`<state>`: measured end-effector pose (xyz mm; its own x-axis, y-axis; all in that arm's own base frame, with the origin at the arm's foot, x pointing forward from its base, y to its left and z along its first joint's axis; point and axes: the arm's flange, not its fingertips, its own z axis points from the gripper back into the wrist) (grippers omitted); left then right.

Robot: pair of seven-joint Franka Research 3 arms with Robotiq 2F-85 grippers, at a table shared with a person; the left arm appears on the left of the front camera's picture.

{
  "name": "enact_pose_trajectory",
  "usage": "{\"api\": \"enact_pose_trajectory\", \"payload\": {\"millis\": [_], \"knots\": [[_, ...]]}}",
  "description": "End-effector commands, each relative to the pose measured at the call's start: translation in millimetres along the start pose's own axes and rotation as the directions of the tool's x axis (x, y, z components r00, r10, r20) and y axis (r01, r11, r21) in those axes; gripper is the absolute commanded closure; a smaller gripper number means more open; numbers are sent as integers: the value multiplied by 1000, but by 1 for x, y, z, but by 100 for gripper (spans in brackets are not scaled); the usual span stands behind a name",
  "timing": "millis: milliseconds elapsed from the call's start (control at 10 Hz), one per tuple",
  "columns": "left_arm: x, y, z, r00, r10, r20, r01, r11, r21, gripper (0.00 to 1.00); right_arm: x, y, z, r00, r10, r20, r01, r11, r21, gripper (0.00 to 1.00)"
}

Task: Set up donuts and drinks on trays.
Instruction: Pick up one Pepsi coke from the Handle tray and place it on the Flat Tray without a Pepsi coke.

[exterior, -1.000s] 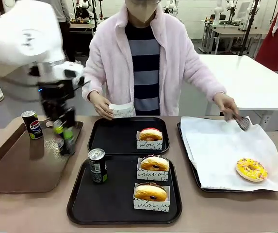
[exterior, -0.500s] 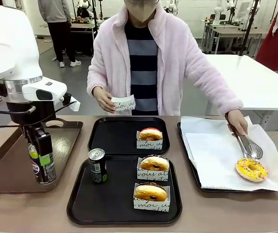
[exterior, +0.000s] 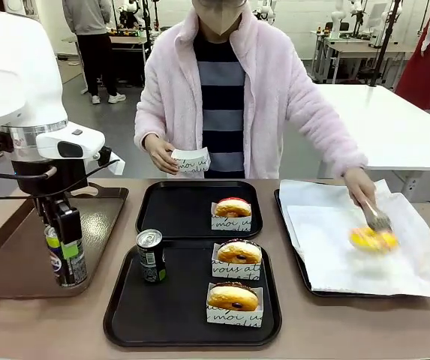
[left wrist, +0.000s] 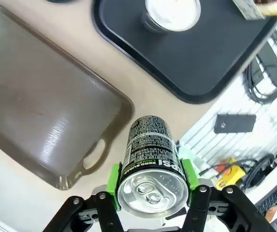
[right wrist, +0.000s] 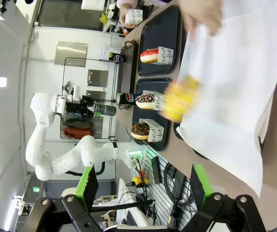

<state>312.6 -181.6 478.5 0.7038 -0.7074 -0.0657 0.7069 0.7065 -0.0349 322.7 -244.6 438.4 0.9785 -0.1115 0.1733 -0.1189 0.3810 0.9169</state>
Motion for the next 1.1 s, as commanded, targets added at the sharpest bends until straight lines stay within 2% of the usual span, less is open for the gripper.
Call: {"api": "enact_pose_trajectory", "payload": {"millis": [0,100,300,400,500,600,1000], "knots": [[20,21,30,994,52,97,-59,996,71,41,-1,0,0,1000,4,0,-4,1000,-3,0],[35,33,46,987,65,148,-77,994,81,41,-1,0,0,1000,4,0,-4,1000,-3,0],[70,64,65,978,83,189,-99,992,74,41,-1,0,0,1000,4,0,-4,1000,-3,0],[76,78,67,969,123,214,-150,982,116,41,-1,0,0,1000,4,0,-4,1000,-3,0],[73,79,68,967,153,205,-164,986,39,41,-1,0,0,1000,4,0,-4,1000,-3,0],[63,69,66,975,85,206,-104,991,82,41,-1,0,0,1000,4,0,-4,1000,-3,0],[63,69,66,975,85,206,-104,991,82,41,-1,0,0,1000,4,0,-4,1000,-3,0]]}}
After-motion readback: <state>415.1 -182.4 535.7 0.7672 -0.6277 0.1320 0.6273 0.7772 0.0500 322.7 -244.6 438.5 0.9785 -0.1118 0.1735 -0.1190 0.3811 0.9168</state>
